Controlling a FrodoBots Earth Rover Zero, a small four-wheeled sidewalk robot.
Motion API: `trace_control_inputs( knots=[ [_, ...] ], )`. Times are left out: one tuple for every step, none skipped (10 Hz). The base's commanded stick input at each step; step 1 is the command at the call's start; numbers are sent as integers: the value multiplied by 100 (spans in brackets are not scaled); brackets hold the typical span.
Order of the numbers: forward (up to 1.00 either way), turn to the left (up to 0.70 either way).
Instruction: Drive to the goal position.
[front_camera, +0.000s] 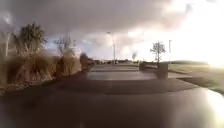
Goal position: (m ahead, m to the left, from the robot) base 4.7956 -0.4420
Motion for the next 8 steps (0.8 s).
trace_control_inputs(
  knots=[
    [70, 6],
    [70, 0],
    [70, 0],
    [70, 0],
    [70, 0],
    [70, 0],
    [70, 0],
    [70, 0]
  ],
)
